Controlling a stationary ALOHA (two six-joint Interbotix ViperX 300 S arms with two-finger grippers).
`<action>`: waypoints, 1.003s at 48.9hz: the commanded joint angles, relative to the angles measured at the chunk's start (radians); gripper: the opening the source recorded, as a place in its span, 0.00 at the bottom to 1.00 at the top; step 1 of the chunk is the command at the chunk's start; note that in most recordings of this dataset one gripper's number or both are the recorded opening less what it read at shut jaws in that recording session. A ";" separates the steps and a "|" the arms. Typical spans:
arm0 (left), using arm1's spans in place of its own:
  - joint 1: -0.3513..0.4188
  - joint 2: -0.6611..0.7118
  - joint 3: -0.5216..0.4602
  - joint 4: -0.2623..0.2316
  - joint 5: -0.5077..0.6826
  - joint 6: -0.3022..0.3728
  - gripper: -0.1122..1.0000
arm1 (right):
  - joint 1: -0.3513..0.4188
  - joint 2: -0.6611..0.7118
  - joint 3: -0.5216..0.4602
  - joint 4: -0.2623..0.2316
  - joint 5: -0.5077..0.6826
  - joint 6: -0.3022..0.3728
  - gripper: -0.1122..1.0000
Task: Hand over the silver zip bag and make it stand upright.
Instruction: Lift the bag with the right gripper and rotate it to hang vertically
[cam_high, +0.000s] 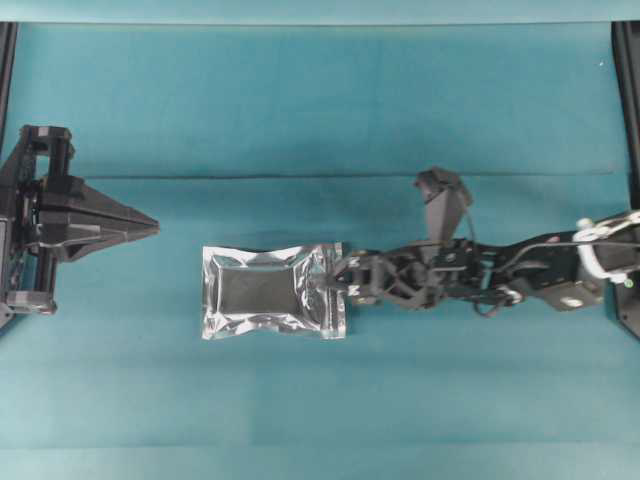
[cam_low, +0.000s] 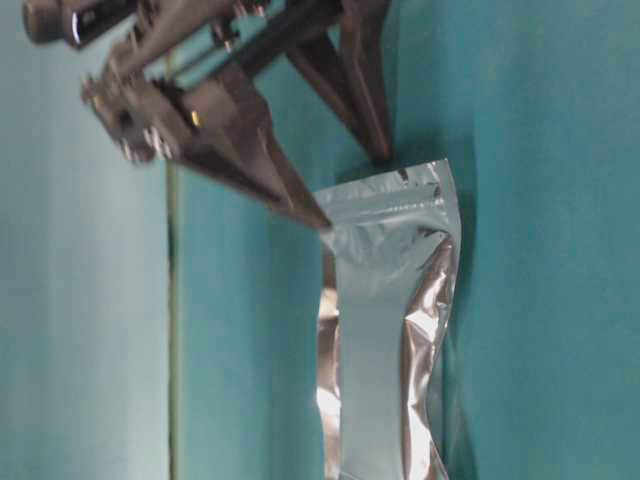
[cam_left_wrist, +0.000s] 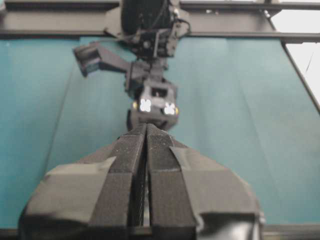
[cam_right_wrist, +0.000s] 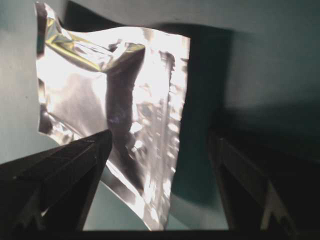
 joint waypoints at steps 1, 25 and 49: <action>0.002 0.002 -0.023 0.003 -0.003 -0.002 0.10 | 0.005 0.020 -0.040 -0.003 -0.011 0.011 0.91; 0.015 -0.015 -0.018 0.003 0.018 0.000 0.10 | 0.011 0.080 -0.091 0.002 0.000 0.000 0.86; 0.020 -0.049 -0.006 0.003 0.018 -0.002 0.10 | -0.012 -0.002 -0.107 -0.005 0.080 -0.143 0.12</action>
